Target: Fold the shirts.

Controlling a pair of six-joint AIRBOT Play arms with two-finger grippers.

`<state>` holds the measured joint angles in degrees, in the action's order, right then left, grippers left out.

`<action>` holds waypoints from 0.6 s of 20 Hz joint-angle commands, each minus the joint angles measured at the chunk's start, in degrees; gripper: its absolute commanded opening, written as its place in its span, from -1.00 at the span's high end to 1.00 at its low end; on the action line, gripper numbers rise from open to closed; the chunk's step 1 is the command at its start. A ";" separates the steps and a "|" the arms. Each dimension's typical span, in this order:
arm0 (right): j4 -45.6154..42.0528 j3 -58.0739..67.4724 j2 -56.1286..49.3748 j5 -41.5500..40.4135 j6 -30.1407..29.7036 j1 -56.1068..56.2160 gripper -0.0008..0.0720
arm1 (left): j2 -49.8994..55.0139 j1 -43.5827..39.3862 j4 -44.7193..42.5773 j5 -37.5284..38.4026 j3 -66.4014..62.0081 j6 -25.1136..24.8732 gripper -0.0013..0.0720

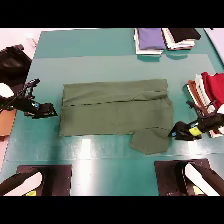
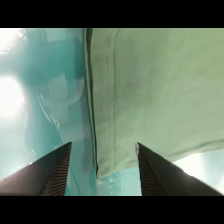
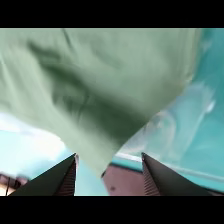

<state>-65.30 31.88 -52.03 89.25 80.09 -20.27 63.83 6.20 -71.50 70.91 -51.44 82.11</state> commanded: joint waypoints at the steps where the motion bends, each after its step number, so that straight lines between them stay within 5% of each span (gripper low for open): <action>1: 2.45 -5.31 1.36 -2.01 0.98 4.66 -0.16 | -0.39 0.09 0.02 -0.15 1.01 0.13 -0.36; 3: 2.75 -5.33 1.42 -6.80 0.94 8.37 0.38 | -0.39 0.09 0.00 -0.07 1.01 0.11 -0.36; 4: 2.49 -5.20 1.42 -8.66 0.63 10.03 0.82 | -0.39 0.09 -0.04 0.52 1.01 0.07 -0.36; 5: 2.08 -4.68 1.42 -9.57 0.15 11.21 0.94 | -0.39 0.09 -0.11 1.42 1.01 -0.11 -0.36; 12: -1.07 4.83 1.42 -8.76 0.26 16.85 0.94 | -2.23 0.09 4.57 1.40 12.92 -0.07 -0.36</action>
<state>-65.58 33.65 -50.65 81.23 80.42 -5.54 62.26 6.26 -70.41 73.47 -44.38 82.15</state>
